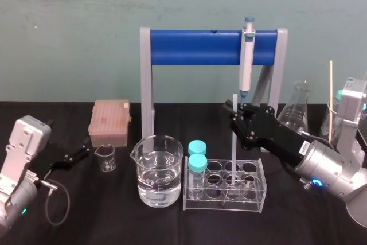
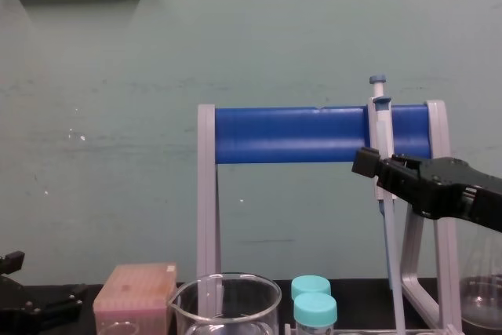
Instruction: Pick up the stirring rod with one hand, then place it down.
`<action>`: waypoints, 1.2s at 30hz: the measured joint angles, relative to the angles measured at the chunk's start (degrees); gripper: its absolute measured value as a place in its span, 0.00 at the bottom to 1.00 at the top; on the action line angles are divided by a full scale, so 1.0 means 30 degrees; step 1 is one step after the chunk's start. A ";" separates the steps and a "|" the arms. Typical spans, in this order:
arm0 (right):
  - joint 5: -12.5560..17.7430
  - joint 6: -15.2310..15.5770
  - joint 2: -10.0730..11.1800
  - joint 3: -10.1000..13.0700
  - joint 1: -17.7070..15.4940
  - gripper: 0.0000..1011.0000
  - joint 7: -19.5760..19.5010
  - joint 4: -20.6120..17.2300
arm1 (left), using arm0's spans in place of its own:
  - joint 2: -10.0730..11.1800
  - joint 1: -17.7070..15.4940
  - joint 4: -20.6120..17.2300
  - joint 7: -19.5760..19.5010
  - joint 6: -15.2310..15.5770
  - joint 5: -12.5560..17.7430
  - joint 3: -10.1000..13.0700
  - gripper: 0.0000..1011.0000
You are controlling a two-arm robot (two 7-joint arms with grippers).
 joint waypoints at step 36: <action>-0.0771 -0.0685 -0.0342 -0.1408 0.0798 0.07 -0.0704 0.2450 | 0.0000 0.0001 0.0000 0.0000 0.0000 0.0001 0.0000 0.99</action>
